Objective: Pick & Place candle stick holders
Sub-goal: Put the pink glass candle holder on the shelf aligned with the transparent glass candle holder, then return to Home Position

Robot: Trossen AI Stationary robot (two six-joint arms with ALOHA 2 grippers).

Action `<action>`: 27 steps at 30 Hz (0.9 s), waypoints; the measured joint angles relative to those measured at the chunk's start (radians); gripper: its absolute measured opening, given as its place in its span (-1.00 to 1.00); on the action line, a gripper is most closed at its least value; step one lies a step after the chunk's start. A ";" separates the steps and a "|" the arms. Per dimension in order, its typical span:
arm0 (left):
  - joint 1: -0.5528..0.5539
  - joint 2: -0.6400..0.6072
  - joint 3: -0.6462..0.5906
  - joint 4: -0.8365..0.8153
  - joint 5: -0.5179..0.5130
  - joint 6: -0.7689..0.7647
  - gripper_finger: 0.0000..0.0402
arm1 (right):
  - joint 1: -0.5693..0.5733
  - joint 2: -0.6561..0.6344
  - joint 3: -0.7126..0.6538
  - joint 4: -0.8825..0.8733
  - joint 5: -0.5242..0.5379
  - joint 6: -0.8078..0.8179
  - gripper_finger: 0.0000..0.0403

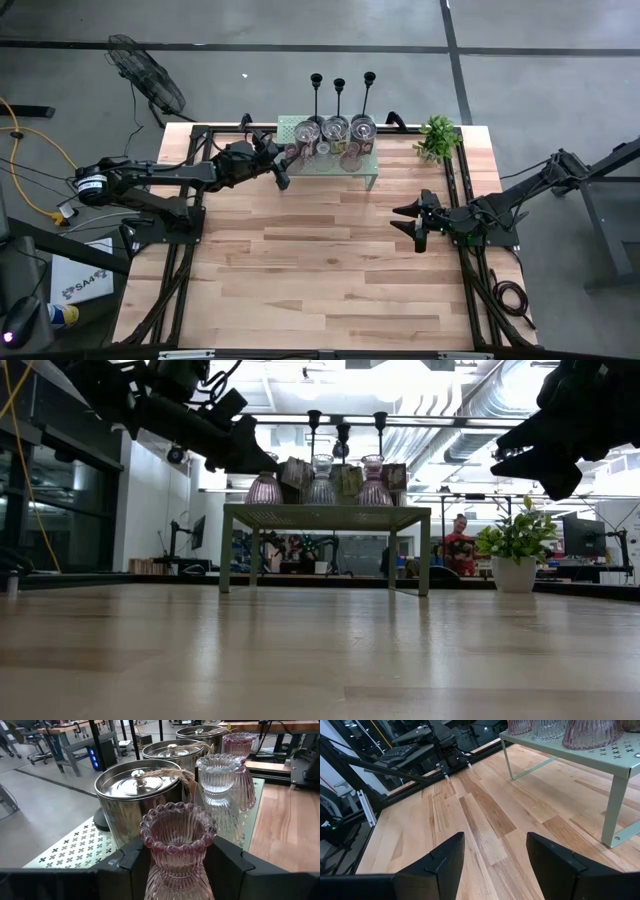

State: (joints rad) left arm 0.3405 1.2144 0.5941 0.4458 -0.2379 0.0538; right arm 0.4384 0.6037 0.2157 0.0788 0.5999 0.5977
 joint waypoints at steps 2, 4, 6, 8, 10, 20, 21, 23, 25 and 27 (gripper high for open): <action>0.000 0.000 0.000 0.000 0.000 0.005 -0.22 | 0.000 0.000 0.000 0.000 0.000 0.000 0.02; 0.000 0.000 0.000 0.000 0.001 0.007 -0.22 | 0.000 0.000 0.000 0.000 0.000 0.000 0.02; 0.000 0.000 0.000 0.000 0.005 0.007 -0.22 | 0.000 0.000 0.000 0.000 0.000 0.000 0.02; 0.000 0.000 0.000 0.000 0.012 0.008 -0.22 | 0.000 0.000 0.000 0.000 0.000 0.000 0.02; 0.000 0.000 0.000 0.000 0.013 0.011 -0.21 | 0.000 0.000 0.000 0.000 0.000 0.000 0.02; 0.000 -0.001 0.000 0.017 0.024 0.034 0.23 | 0.000 0.000 0.000 0.000 0.000 0.000 0.02; 0.000 -0.001 0.000 0.022 0.025 0.038 0.26 | 0.000 0.000 0.000 0.000 0.000 0.000 0.02; 0.000 -0.001 0.000 0.031 0.026 0.046 0.29 | 0.000 0.000 0.000 0.000 0.000 0.000 0.02; 0.000 -0.008 0.000 0.033 0.027 0.047 0.29 | 0.000 0.000 0.000 0.000 0.000 0.000 0.02; 0.000 -0.020 0.000 0.037 0.042 0.048 0.29 | 0.000 0.000 0.000 0.000 0.000 0.000 0.02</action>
State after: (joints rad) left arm 0.3402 1.1943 0.5938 0.4831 -0.1960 0.1019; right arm 0.4382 0.6037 0.2157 0.0784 0.5999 0.5976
